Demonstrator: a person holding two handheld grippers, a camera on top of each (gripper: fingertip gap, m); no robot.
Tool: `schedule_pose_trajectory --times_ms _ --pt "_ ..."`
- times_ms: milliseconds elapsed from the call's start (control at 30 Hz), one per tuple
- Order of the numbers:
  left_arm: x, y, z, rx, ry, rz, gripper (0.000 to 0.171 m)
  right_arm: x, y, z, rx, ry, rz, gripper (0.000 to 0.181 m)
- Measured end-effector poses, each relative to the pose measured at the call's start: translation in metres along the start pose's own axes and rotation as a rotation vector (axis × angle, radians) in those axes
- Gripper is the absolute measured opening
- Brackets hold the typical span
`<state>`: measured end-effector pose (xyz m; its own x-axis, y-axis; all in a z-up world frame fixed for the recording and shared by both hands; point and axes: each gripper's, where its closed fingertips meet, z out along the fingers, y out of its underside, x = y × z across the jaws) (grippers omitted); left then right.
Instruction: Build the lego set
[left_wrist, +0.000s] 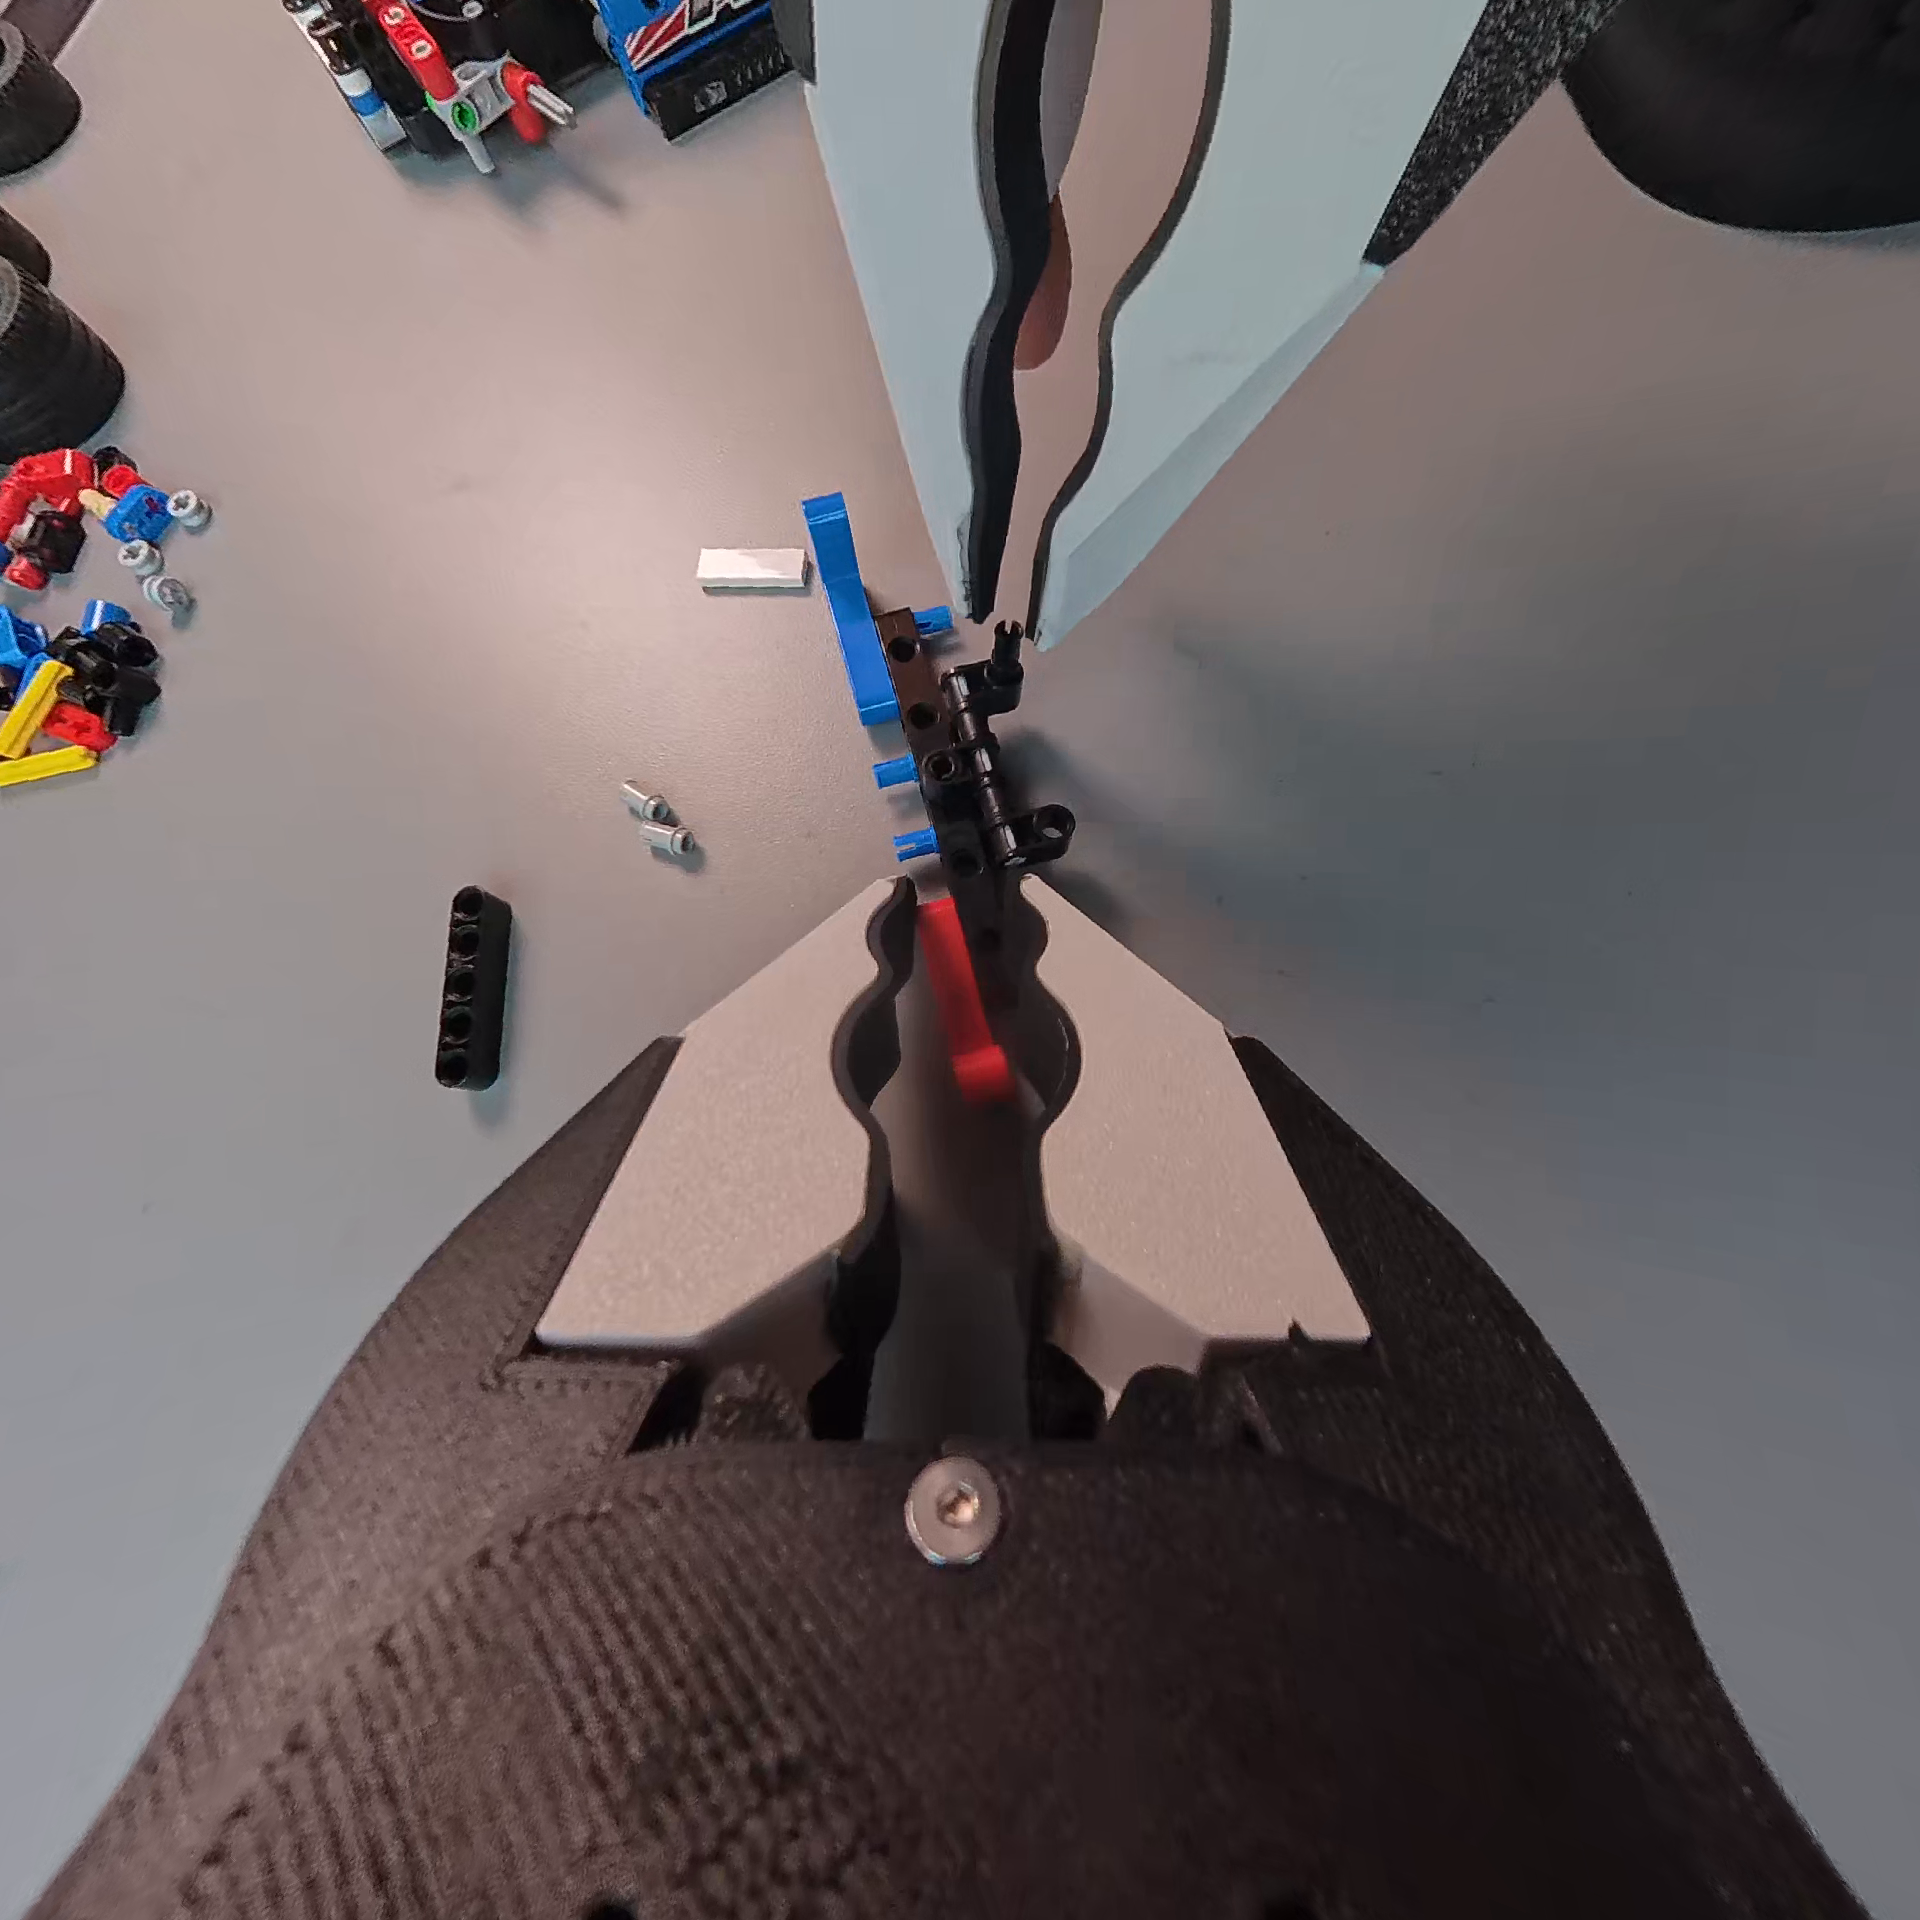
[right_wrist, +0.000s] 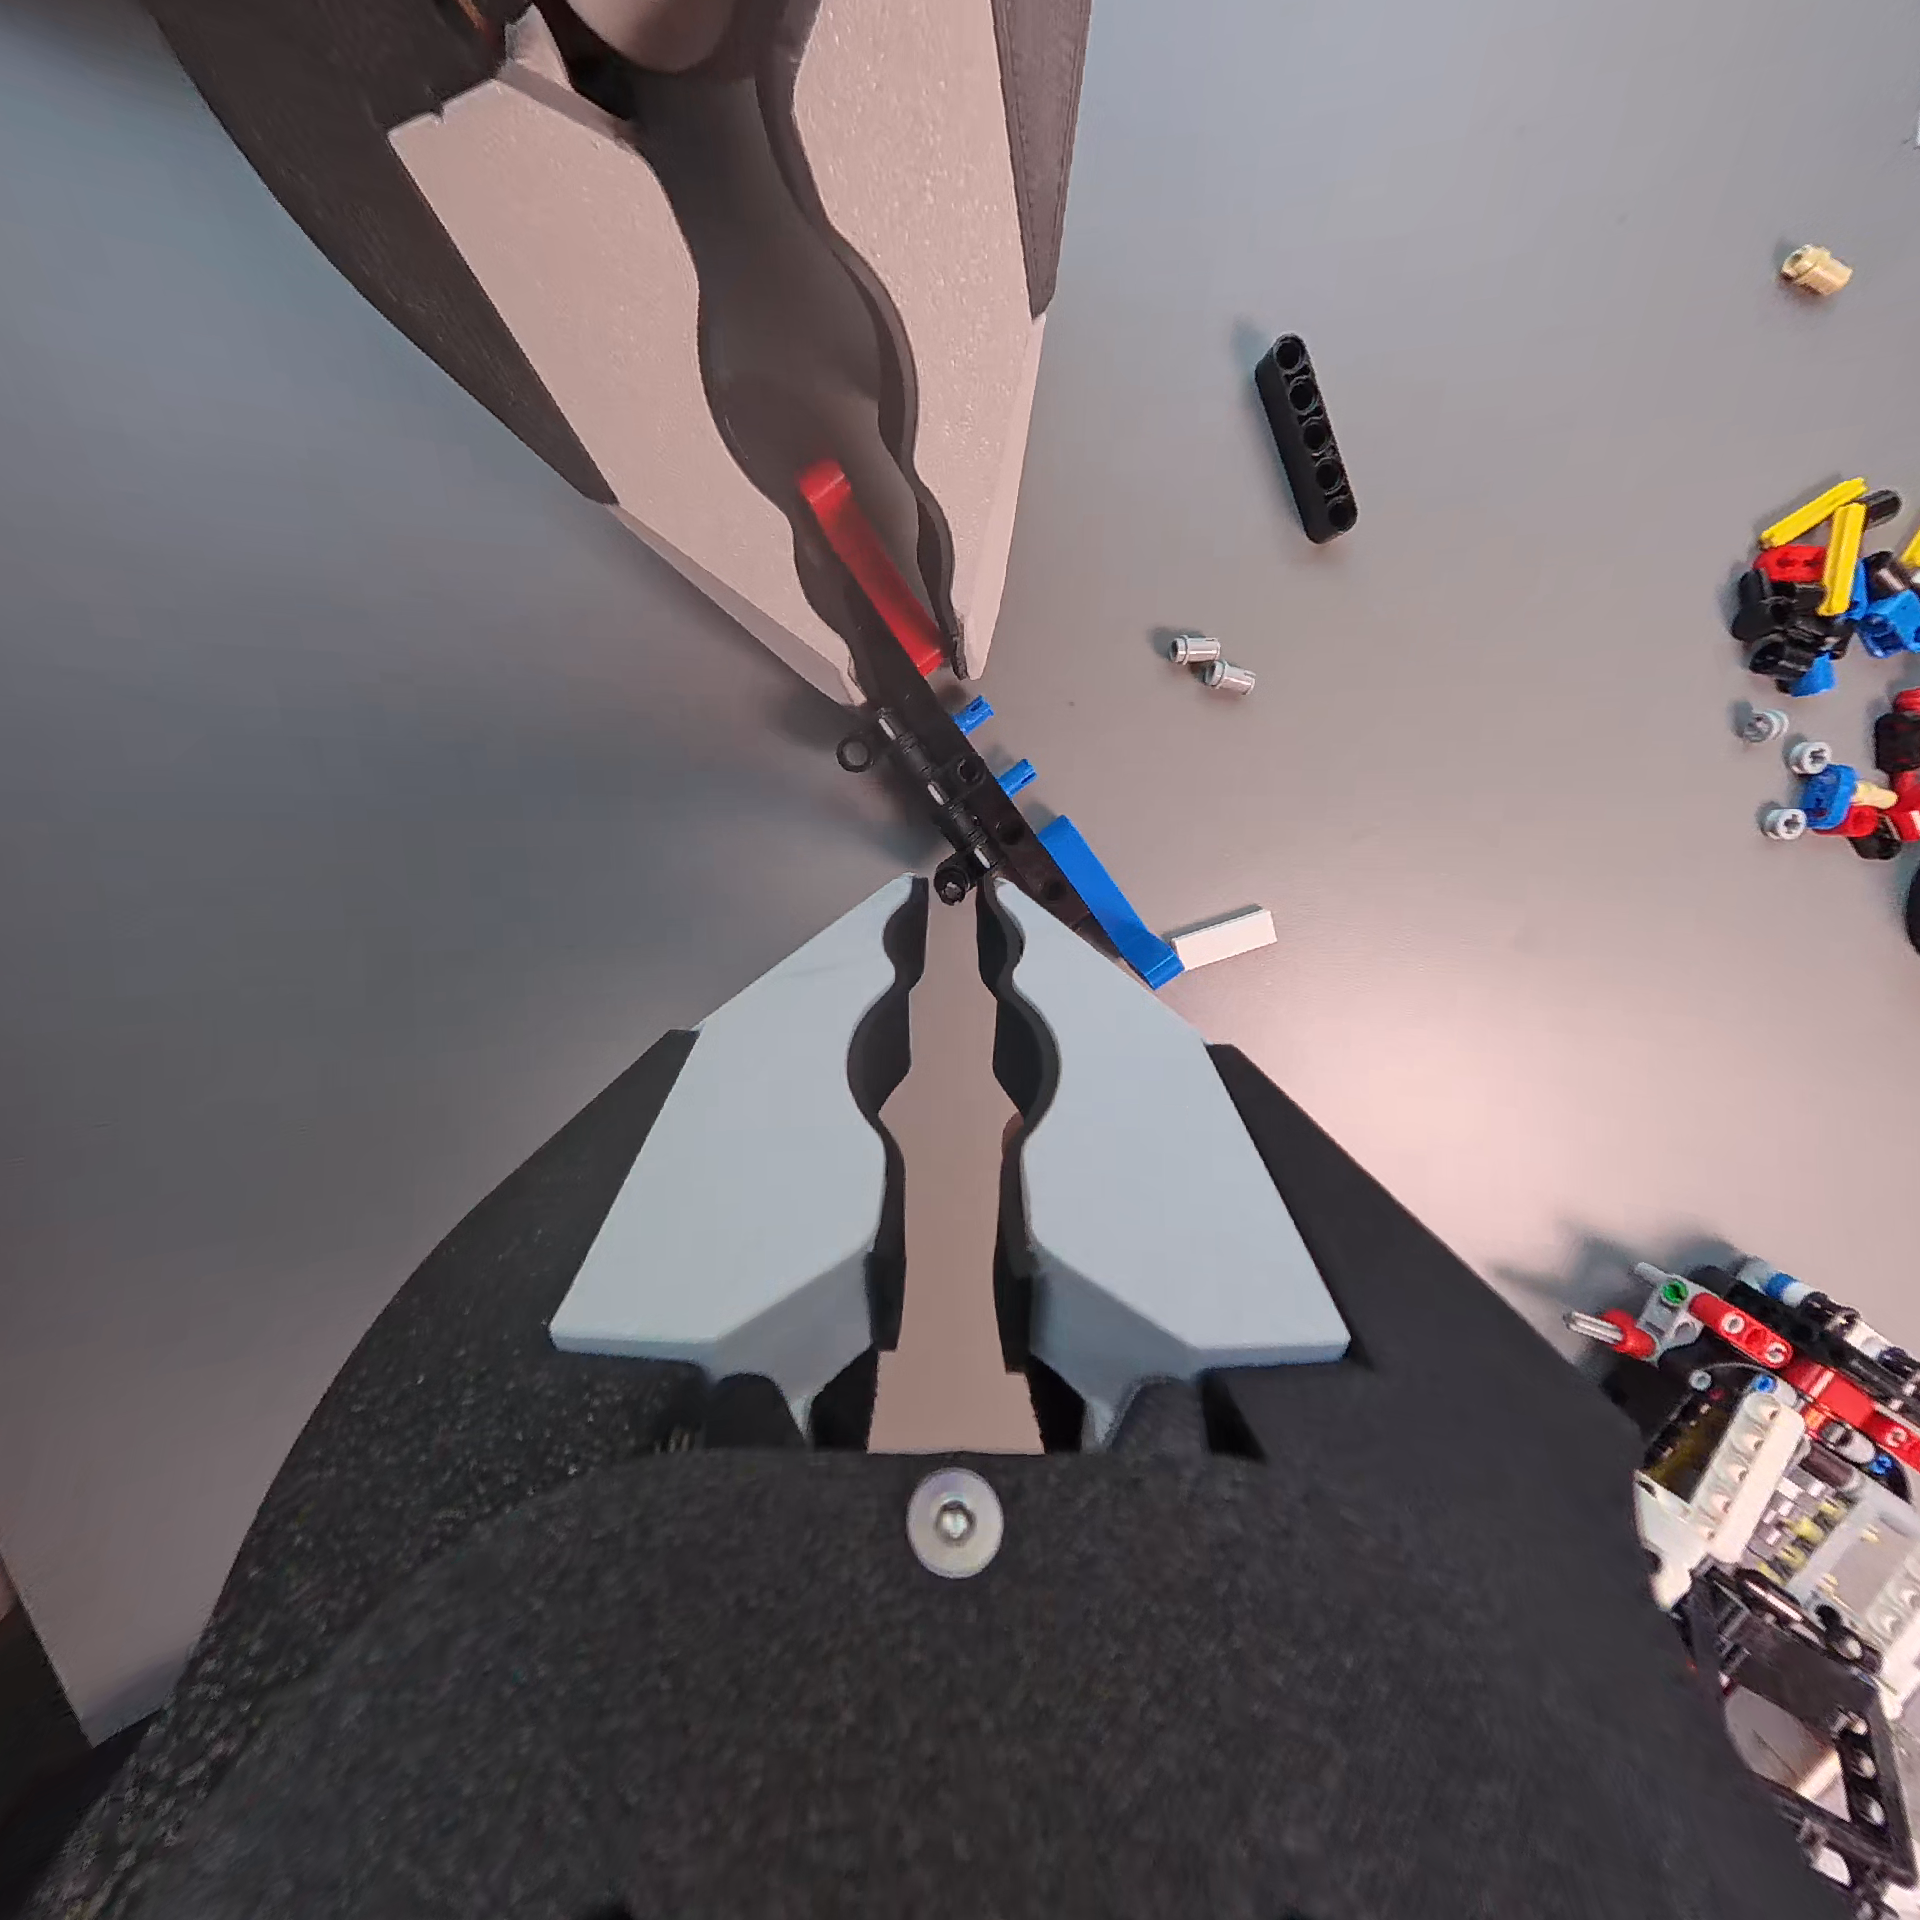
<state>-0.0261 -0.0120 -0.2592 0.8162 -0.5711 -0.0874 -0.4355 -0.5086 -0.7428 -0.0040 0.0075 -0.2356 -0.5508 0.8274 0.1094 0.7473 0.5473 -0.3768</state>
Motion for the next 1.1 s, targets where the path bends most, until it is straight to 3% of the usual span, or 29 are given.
schedule_pose_trajectory --times_ms 267,500,600,700,900,1033,1100 --pt "0.000 0.000 0.000 0.000 -0.003 0.003 0.016 -0.001 0.006 0.011 -0.060 -0.021 0.016 0.002" --pt "-0.001 0.001 0.000 0.000 0.001 0.000 0.016 0.000 0.004 0.012 -0.020 0.003 0.019 0.002" --pt "-0.002 0.000 0.000 0.010 -0.005 0.023 0.016 0.000 0.000 0.008 0.058 0.023 0.029 0.003" --pt "-0.002 0.000 0.000 0.025 0.002 0.069 0.017 -0.007 -0.014 -0.012 0.230 -0.011 0.101 0.016" --pt "0.002 0.002 -0.007 0.070 0.107 0.146 0.021 0.012 -0.002 -0.044 0.402 0.057 0.204 0.019" --pt "-0.002 0.000 -0.025 0.142 0.174 0.092 0.042 0.026 0.003 -0.052 0.517 0.062 0.285 0.018" --pt "-0.014 -0.001 -0.040 0.197 0.168 0.012 0.041 0.030 0.007 -0.051 0.550 0.082 0.298 0.018"
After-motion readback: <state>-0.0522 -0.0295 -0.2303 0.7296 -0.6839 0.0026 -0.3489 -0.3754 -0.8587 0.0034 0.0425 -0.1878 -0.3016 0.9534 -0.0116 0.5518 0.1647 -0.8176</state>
